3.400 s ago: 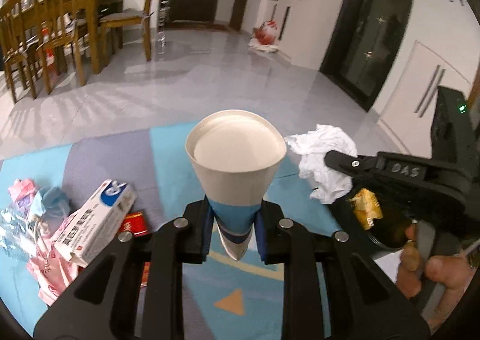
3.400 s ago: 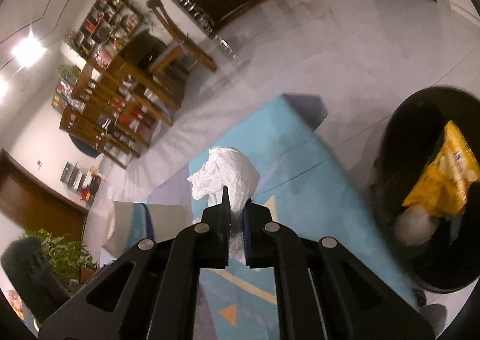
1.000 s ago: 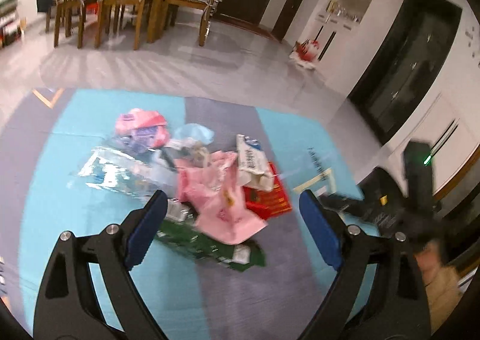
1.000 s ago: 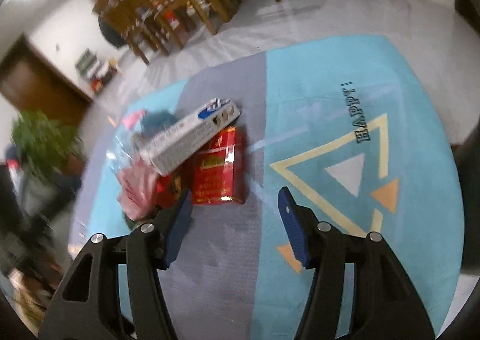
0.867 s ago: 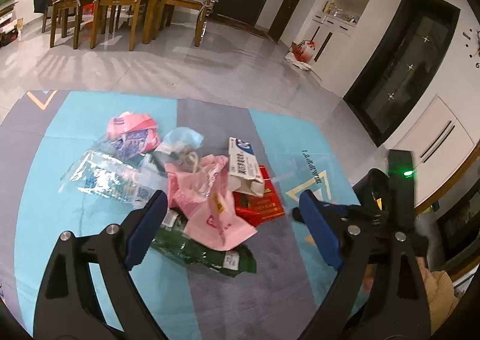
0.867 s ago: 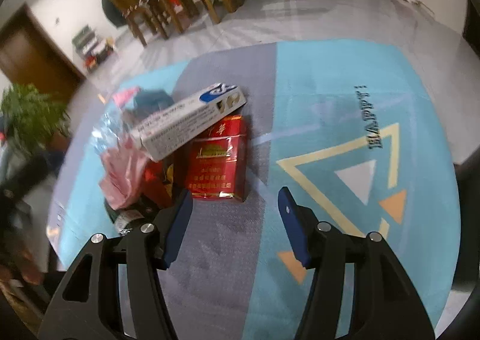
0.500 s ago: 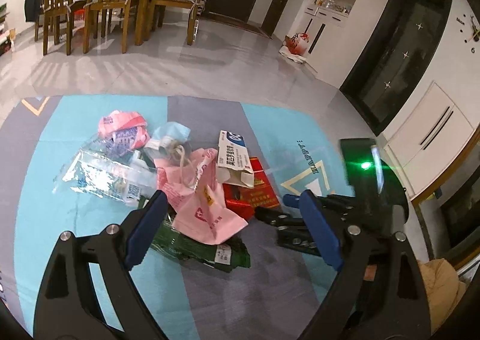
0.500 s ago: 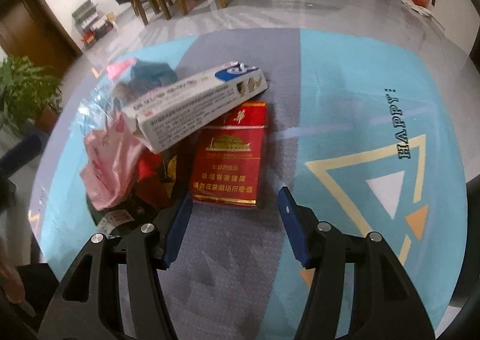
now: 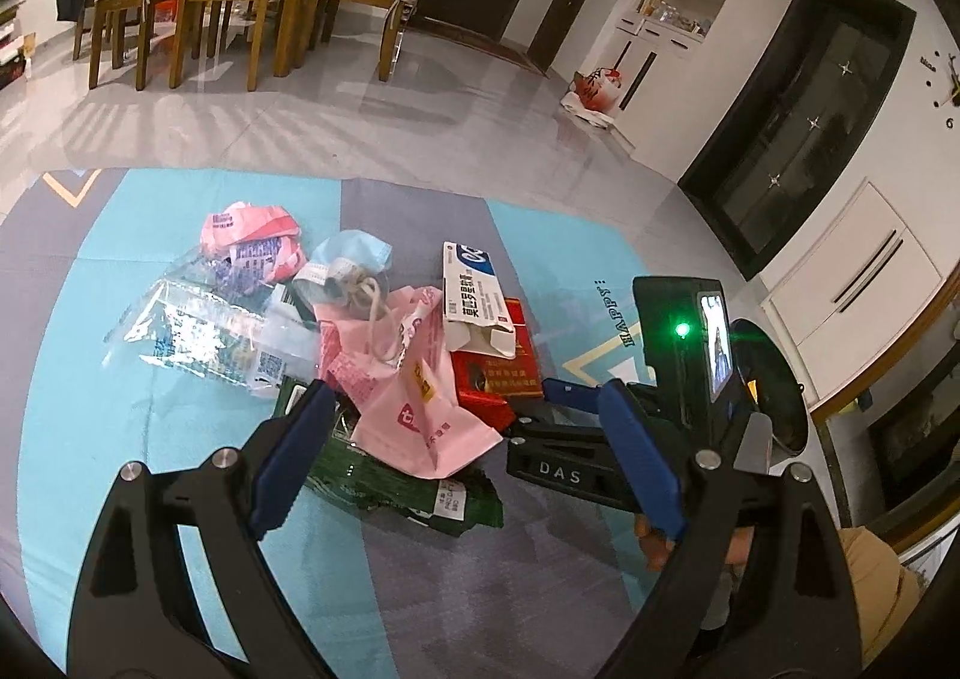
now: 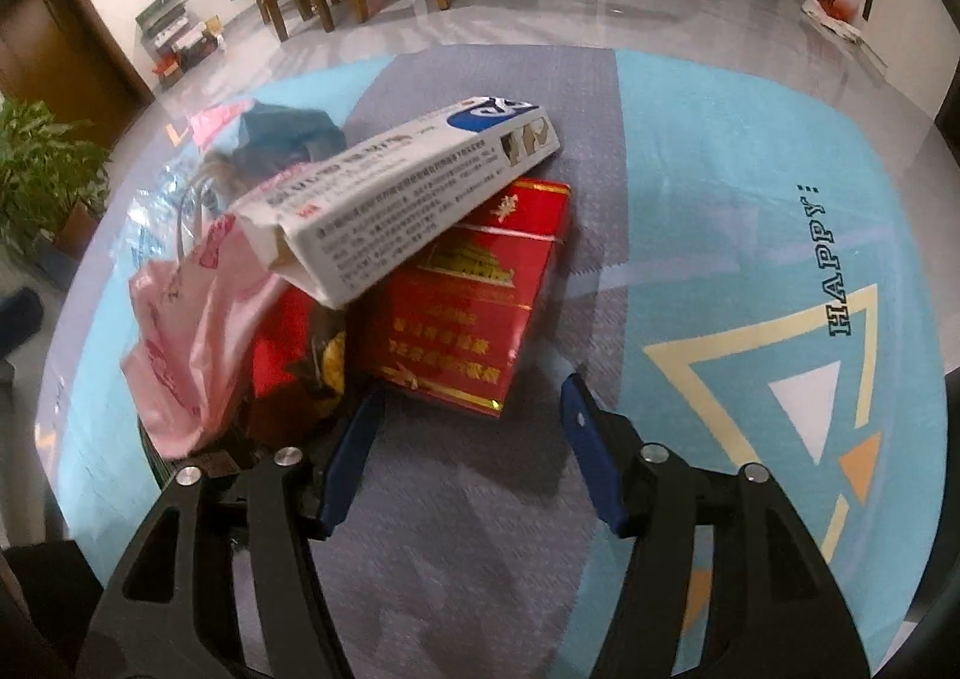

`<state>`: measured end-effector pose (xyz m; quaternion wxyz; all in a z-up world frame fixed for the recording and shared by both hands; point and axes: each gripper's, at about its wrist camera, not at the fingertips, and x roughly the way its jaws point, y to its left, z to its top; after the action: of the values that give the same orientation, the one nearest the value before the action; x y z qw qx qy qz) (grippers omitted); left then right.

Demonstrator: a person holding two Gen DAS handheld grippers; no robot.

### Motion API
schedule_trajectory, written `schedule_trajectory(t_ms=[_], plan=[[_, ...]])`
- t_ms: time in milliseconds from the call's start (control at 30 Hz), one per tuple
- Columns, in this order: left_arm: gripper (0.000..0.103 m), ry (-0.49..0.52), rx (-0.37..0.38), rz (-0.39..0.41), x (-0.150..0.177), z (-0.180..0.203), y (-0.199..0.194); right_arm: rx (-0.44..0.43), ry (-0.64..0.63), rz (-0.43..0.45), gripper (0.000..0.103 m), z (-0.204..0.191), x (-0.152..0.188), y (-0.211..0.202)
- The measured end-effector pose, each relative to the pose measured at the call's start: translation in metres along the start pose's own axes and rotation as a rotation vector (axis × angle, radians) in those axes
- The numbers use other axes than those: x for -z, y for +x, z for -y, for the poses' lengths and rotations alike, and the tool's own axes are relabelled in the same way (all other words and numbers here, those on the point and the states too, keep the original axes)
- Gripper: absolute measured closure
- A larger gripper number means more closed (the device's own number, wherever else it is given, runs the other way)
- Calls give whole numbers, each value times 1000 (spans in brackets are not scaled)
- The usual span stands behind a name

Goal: Collect trash
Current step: 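Move both tools back to the pile and reach toward the red cigarette box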

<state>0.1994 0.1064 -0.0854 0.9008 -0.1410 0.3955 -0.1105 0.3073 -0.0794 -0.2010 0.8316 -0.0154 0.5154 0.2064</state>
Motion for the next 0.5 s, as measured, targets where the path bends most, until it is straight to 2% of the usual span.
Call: schedule_trajectory(t_ms=[167,233,500], plan=[[14,-2,-3,-4,1,-1,2,-27,-16,39,35,-5,-6,-3],[14,-10,1,-8,1,-2,3,-3,-25,44,34,-7,-8,1],[14,3,8,-15,1,4,8,-12,-19,63,35,-3,-13,6]])
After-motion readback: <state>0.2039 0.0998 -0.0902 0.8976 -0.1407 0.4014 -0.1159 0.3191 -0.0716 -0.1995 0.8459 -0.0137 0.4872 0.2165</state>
